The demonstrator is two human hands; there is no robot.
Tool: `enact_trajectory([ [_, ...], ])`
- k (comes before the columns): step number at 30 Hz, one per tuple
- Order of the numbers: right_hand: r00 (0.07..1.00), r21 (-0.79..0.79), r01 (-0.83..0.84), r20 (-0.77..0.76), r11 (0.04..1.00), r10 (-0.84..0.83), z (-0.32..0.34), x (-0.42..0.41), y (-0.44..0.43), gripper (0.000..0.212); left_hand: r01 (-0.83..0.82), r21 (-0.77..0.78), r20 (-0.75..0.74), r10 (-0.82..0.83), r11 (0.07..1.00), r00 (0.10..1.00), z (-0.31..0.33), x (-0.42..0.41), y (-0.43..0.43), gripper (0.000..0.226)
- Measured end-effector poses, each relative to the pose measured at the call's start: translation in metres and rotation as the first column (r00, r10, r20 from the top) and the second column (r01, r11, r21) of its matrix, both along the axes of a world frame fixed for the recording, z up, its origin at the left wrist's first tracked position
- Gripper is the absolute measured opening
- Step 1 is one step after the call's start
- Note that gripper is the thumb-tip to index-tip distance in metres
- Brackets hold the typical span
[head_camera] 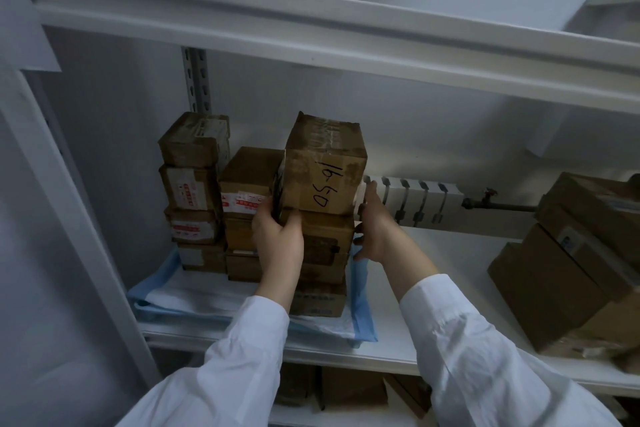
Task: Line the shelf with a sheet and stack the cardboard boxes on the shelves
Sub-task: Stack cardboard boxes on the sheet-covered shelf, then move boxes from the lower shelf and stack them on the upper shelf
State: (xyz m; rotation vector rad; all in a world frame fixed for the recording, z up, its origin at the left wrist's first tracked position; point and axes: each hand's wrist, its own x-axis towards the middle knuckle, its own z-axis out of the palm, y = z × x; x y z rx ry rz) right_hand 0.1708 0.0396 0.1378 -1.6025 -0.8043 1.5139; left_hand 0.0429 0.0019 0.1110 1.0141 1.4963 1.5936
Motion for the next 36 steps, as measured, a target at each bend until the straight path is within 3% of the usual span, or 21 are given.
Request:
enact_trajectory([
  [3,0.999,0.042,0.05,-0.005,0.998,-0.05,0.006,0.009,-0.005,0.086,-0.098,0.066,-0.085,0.103,0.993,0.991,0.011,0.005,-0.01,0.055],
  [10,0.996,0.182,0.069,-0.061,0.981,-0.059,0.018,0.047,-0.031,0.066,-0.151,0.528,-0.214,0.303,0.836,0.928,0.036,0.045,-0.036,0.046],
  [17,0.994,0.372,0.083,0.037,0.924,-0.104,0.03,0.1,-0.059,0.009,-0.064,0.645,-0.291,0.322,0.762,0.901,0.039,0.108,-0.042,0.028],
  [19,0.99,0.486,0.07,0.071,0.871,-0.119,0.029,0.121,-0.069,0.014,0.016,0.607,-0.287,0.2,0.794,0.937,0.04,0.131,-0.041,0.027],
  [23,0.974,0.591,0.081,0.125,0.803,-0.19,0.027,0.159,-0.082,0.021,0.334,0.349,-0.257,-0.253,0.876,0.933,0.046,0.18,-0.035,0.016],
  [26,0.954,0.62,0.107,0.157,0.777,-0.257,0.03,0.183,-0.086,0.021,0.491,0.211,-0.05,-0.493,0.845,0.869,0.052,0.213,-0.027,0.014],
  [28,0.93,0.652,0.141,0.171,0.745,-0.326,0.034,0.2,-0.087,0.02,0.567,0.117,0.054,-0.575,0.815,0.816,0.052,0.231,-0.022,0.02],
  [36,0.745,0.692,0.244,0.314,0.679,-0.588,0.05,0.262,-0.096,0.017,0.751,-0.088,0.187,-0.729,0.655,0.658,0.055,0.3,-0.004,0.018],
])
